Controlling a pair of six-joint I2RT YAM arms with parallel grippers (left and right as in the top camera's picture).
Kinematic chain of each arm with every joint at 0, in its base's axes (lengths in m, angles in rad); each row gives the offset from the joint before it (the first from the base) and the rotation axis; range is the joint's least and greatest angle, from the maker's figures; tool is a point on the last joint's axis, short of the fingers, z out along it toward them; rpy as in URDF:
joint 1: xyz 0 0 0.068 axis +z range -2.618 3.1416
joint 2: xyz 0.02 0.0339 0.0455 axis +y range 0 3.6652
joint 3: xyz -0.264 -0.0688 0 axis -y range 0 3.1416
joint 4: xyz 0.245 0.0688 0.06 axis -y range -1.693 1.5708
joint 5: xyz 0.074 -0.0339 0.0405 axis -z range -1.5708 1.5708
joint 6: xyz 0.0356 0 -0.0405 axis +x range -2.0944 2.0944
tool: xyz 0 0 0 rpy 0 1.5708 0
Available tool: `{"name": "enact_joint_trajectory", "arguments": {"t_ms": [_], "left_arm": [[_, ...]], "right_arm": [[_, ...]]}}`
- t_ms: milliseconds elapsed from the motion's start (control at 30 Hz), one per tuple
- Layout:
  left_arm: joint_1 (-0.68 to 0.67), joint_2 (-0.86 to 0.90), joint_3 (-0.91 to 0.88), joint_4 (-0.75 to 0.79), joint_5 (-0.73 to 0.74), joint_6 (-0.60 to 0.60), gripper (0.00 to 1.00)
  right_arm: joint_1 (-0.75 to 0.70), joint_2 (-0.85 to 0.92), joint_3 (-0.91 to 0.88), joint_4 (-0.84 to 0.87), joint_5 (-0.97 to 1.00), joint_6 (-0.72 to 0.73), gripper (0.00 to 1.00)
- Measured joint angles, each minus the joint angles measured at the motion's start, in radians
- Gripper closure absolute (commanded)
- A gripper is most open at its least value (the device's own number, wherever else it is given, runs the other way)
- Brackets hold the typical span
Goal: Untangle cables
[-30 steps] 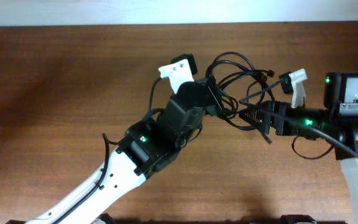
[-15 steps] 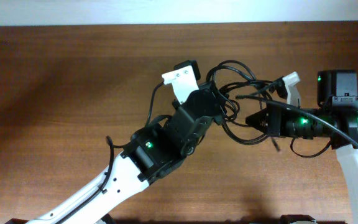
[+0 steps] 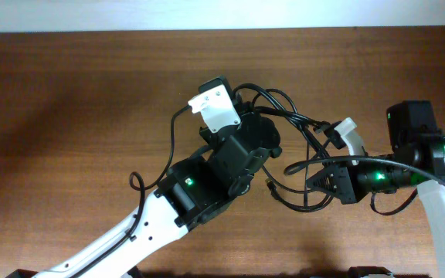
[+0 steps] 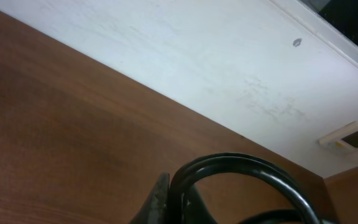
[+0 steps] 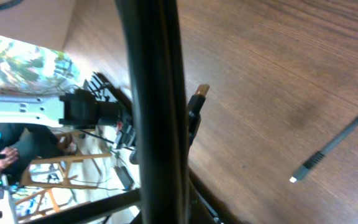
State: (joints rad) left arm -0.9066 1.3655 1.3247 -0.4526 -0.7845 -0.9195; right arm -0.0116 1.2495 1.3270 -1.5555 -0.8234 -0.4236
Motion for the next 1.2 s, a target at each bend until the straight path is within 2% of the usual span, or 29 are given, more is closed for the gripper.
{"name": "enact_joint_trajectory", "arguments": {"t_ms": [67,100,133,267,300,367,433,500,567,667,833,1033,1167,1200], "left_arm": [[0.0,0.0,0.0,0.0,-0.006,0.0,1.0],[0.0,0.0,0.0,0.0,-0.008,0.0,1.0],[0.0,0.0,0.0,0.0,-0.023,0.0,1.0],[0.022,0.0,0.0,0.001,-0.179,-0.001,1.0],[0.023,0.0,0.0,0.001,-0.214,-0.001,1.0],[0.023,0.0,0.0,0.0,-0.249,-0.001,1.0],[0.023,0.0,0.0,-0.001,-0.252,-0.001,1.0],[0.023,0.0,0.0,-0.001,-0.218,-0.001,1.0],[0.023,0.0,0.0,0.007,-0.124,-0.001,1.0],[0.023,0.0,0.0,0.009,-0.024,-0.001,1.0],[0.023,0.0,0.0,0.057,0.116,-0.002,1.0],[0.023,0.0,0.0,0.169,0.194,-0.02,1.0],[0.023,0.0,-0.001,0.178,0.239,-0.039,1.0],[0.023,0.0,-0.001,0.171,0.246,-0.04,1.0]], "right_arm": [[0.0,0.0,0.0,-0.001,0.023,-0.014,0.95],[0.0,0.0,0.0,-0.005,0.03,-0.017,0.9],[0.0,0.0,0.0,-0.014,0.043,-0.019,0.9],[0.0,0.0,0.0,-0.03,0.216,0.117,0.9],[0.0,0.0,0.0,-0.03,0.26,0.161,0.76],[0.0,0.0,0.0,-0.031,0.285,0.192,0.3],[0.0,0.0,0.0,-0.024,0.263,0.197,0.17],[0.0,0.0,0.0,0.011,0.148,0.208,0.16],[0.0,0.0,0.0,0.052,0.01,0.212,0.17],[0.0,0.0,0.0,0.124,-0.081,0.285,0.16],[0.0,0.0,0.0,0.23,-0.112,0.505,0.16],[0.0,0.0,0.0,0.294,-0.114,0.623,0.17],[0.0,0.0,0.0,0.346,-0.016,0.714,0.31],[0.0,0.0,0.0,0.36,0.012,0.734,0.54]]}}
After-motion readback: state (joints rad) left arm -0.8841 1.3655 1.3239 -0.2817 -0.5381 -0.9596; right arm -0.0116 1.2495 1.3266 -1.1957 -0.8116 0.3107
